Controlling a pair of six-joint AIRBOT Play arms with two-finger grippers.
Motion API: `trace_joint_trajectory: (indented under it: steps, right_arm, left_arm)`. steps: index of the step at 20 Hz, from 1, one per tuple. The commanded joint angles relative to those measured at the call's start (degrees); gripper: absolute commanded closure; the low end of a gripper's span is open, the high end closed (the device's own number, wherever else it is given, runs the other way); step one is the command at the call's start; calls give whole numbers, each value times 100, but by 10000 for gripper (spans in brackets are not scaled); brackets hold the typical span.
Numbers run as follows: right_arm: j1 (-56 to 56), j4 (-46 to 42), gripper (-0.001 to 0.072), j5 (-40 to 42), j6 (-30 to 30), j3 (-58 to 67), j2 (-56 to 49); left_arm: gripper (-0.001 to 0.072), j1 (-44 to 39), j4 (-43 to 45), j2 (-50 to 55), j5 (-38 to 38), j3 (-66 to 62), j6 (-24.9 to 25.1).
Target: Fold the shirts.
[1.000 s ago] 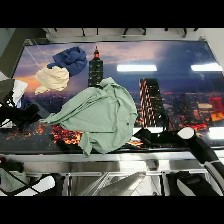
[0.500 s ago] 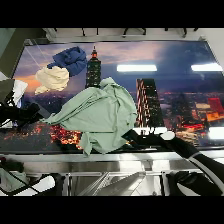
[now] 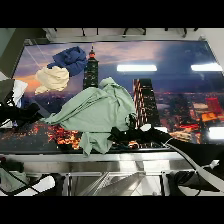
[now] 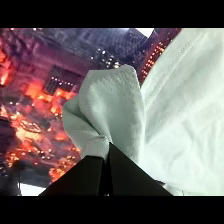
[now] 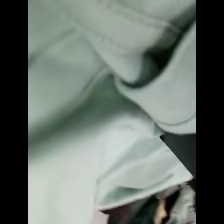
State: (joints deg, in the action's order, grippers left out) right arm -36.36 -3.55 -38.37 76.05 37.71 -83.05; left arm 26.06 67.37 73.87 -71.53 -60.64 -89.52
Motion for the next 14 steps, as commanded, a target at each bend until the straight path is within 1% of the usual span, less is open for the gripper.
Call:
trace_joint_trajectory:
  steps: [1,2,4,5,6,8,9,10,11,12,14]
  right_arm:
    - [516,-918,693,-1154,-105,153,516]
    - [824,-1655,693,-1283,289,153,1051]
    - [1552,-3180,693,-1552,1235,166,2280]
    - [1954,-3716,693,-1814,1506,225,2879]
    - [2406,-4048,693,-2175,1569,369,3482]
    - [3189,-4435,694,-2933,1563,935,4365]
    - [3473,-4592,694,-3263,1547,1307,4607]
    - [3707,-4725,693,-3585,1534,1768,4752]
    - [3856,-4787,694,-3853,1526,2267,4784]
    - [3912,-4798,693,-4039,1482,2739,4758]
    - [3910,-4916,693,-4234,1443,3727,4634]
  left_arm:
    - [695,46,-20,-258,42,-4,-136]
    - [696,109,-120,-452,83,-4,-155]
    - [696,334,-621,-933,59,-4,-144]
    - [696,446,-925,-1174,17,-4,-146]
    - [696,538,-1226,-1408,-46,-4,-146]
    - [696,599,-2048,-1882,-131,-4,-144]
    - [696,573,-2706,-2098,-138,-7,-131]
    - [696,511,-3364,-2304,-98,-42,57]
    - [696,400,-3847,-2511,-76,-199,214]
    - [696,282,-3934,-2693,-83,-472,205]
    - [697,59,-3683,-3040,-125,-1360,201]
